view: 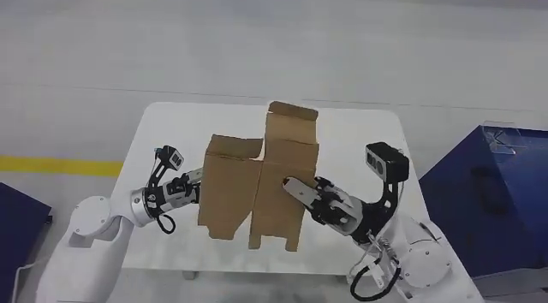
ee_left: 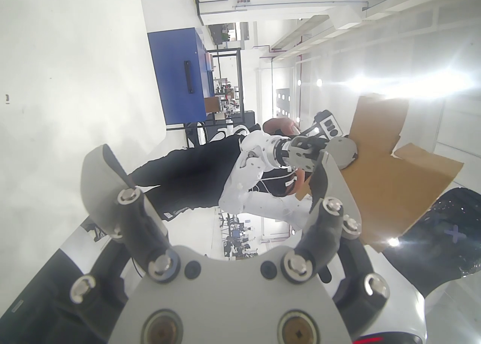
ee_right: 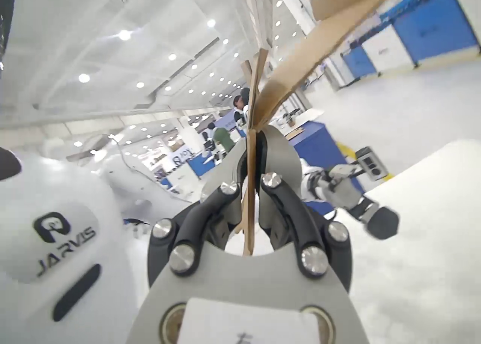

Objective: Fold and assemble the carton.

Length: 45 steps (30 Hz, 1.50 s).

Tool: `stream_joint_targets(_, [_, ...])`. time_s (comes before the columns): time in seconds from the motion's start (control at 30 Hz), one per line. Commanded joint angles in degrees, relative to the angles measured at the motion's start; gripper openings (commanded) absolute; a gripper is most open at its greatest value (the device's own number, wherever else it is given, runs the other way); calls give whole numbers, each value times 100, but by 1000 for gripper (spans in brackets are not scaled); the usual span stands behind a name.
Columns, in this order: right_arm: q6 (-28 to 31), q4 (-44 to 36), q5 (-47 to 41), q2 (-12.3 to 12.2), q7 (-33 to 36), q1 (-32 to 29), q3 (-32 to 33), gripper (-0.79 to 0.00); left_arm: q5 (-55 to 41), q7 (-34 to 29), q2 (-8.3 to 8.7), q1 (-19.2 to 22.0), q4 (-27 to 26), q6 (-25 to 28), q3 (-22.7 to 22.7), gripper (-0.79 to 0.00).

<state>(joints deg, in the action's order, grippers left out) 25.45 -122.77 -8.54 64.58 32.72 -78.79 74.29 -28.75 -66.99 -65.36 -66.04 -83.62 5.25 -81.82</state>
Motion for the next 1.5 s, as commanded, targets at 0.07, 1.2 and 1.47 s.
stream_joint_targets(0.07, [-173, -57, -537, -12, 242, -35, 50, -785, 0, 0, 0, 0, 0, 0, 0, 0])
stream_joint_targets(1.2, [-4894, -230, -15020, 134, -3646, -219, -44, -785, 0, 0, 0, 0, 0, 0, 0, 0])
stream_joint_targets(1.47, [-4760, -441, -10326, 84, -2278, -255, 812, -785, 0, 0, 0, 0, 0, 0, 0, 0])
